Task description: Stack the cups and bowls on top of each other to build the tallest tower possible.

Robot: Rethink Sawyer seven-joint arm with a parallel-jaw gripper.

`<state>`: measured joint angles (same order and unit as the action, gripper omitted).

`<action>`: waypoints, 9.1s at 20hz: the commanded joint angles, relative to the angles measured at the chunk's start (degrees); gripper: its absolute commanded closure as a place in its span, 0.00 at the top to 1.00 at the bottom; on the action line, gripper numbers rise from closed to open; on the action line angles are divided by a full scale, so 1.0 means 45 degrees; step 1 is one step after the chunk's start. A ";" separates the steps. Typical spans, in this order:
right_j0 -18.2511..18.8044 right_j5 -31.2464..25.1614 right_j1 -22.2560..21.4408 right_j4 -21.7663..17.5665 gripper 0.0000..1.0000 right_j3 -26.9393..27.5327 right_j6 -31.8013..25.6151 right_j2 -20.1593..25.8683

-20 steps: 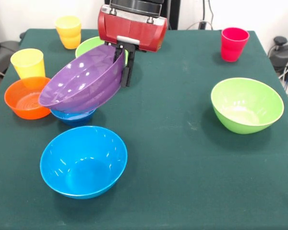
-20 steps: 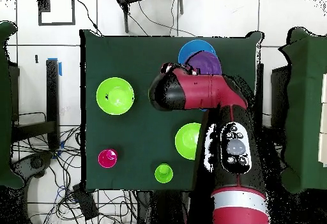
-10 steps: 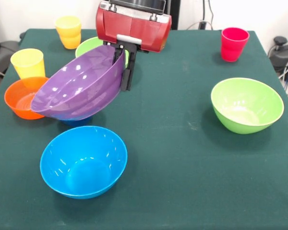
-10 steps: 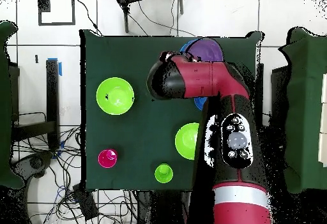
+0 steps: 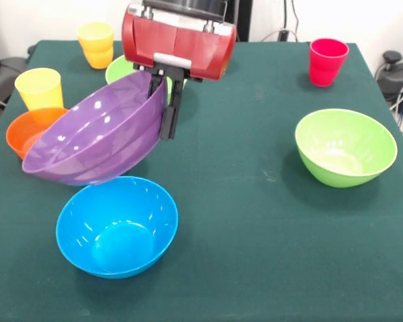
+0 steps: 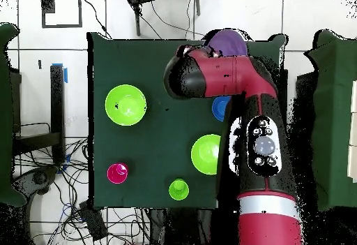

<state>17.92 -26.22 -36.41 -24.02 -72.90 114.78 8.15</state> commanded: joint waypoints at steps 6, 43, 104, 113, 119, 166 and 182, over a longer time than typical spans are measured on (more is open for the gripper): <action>0.0271 -0.1084 0.1593 -0.1508 0.00 0.0884 -0.3379 0.1487; 0.1158 -0.1318 0.2342 -0.2390 0.00 0.1594 -0.3868 0.2484; 0.1948 -0.1547 0.1065 -0.3190 1.00 -0.2855 -0.2601 0.1770; 0.2527 -0.1105 0.0767 -0.3735 1.00 -0.3613 -0.2713 0.1961; 0.2790 -0.1054 0.0771 -0.4042 1.00 -0.3630 -0.2793 0.2186; 0.3075 0.0429 0.3139 -0.5661 1.00 -0.2183 -0.2173 0.2491; 0.3461 0.0573 0.3278 -0.5895 0.00 -0.2072 -0.2569 0.2880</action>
<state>32.11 -26.98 -23.96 -45.66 -85.88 114.17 16.19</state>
